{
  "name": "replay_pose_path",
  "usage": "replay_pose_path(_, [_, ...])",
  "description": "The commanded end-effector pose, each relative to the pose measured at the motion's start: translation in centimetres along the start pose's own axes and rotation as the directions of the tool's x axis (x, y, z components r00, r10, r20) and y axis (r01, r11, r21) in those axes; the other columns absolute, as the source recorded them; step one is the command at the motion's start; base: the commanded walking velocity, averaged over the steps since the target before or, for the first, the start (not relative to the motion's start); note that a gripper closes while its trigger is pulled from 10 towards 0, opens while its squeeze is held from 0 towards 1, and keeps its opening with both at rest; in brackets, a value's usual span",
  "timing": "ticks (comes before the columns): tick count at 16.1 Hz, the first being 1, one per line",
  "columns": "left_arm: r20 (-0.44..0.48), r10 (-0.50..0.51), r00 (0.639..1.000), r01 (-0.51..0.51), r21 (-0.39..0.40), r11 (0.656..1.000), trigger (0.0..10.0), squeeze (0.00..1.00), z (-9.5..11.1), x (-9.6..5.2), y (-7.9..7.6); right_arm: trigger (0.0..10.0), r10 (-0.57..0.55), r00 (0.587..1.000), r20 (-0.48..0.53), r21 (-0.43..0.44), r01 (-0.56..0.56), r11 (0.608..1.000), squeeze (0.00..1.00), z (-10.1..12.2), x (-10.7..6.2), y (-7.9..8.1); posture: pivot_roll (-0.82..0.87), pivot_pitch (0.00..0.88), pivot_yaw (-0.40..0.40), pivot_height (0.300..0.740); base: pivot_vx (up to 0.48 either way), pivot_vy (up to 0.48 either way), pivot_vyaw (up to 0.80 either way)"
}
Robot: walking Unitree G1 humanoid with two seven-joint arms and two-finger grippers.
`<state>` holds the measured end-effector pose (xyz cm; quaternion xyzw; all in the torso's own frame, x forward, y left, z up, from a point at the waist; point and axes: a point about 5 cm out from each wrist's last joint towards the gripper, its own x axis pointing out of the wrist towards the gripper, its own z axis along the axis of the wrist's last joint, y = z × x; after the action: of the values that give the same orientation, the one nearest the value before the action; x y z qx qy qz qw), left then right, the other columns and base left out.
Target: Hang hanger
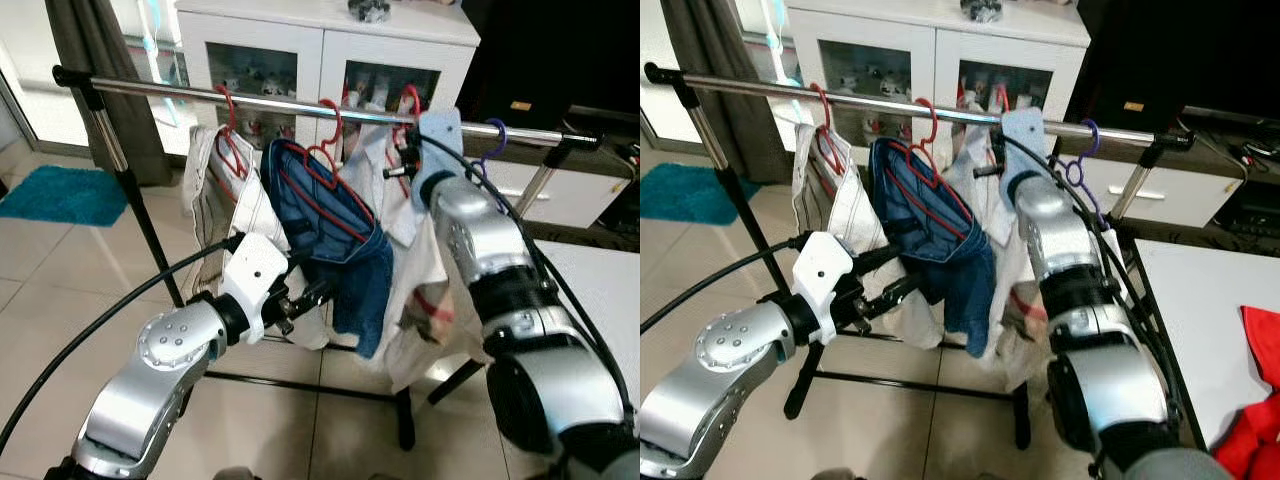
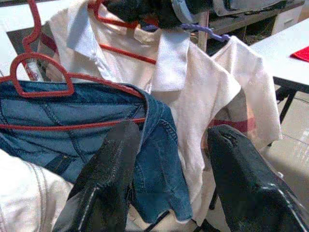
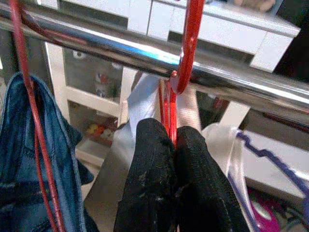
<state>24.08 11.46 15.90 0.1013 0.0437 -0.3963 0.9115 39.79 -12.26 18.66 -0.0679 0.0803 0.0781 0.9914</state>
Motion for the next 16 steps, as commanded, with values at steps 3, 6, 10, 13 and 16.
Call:
replay_pose_path(3, [0.0,0.001,1.0,-0.001,0.011,1.0,10.0,0.0,0.3,-0.3,0.0,10.0,-0.055,0.989,-0.136,0.006,0.056,0.998,0.0,-2.0,0.5,-1.3,0.11,0.0,-0.071,0.74,0.0,0.0,0.0])
replay_pose_path(6, [-0.006,0.0,1.0,0.0,0.012,1.0,10.0,0.0,0.2,-0.4,0.1,10.0,-0.075,0.976,-0.205,0.031,0.083,0.996,0.0,-3.7,0.5,-1.8,0.12,0.0,-0.065,0.74,0.0,0.0,0.0])
replay_pose_path(10, [-0.017,0.0,1.0,0.0,0.018,1.0,10.0,0.0,0.1,-0.4,0.2,10.0,-0.066,0.982,-0.177,0.089,0.083,0.993,0.0,-3.7,0.6,-2.1,0.12,0.0,-0.058,0.74,0.0,0.0,0.0])
replay_pose_path(13, [-0.017,0.004,1.0,-0.003,0.022,1.0,10.0,0.0,0.0,-0.4,0.2,10.0,-0.045,0.996,-0.07,0.099,0.052,0.994,0.0,-2.6,0.7,-1.9,0.12,0.0,-0.063,0.74,0.0,0.0,0.0])
replay_pose_path(16, [-0.015,0.014,1.0,-0.014,0.023,1.0,10.0,0.0,0.0,-0.5,0.1,10.0,-0.056,0.996,0.062,0.158,0.046,0.986,0.0,-2.8,0.1,-1.4,0.12,0.0,-0.071,0.74,0.0,0.0,0.0])
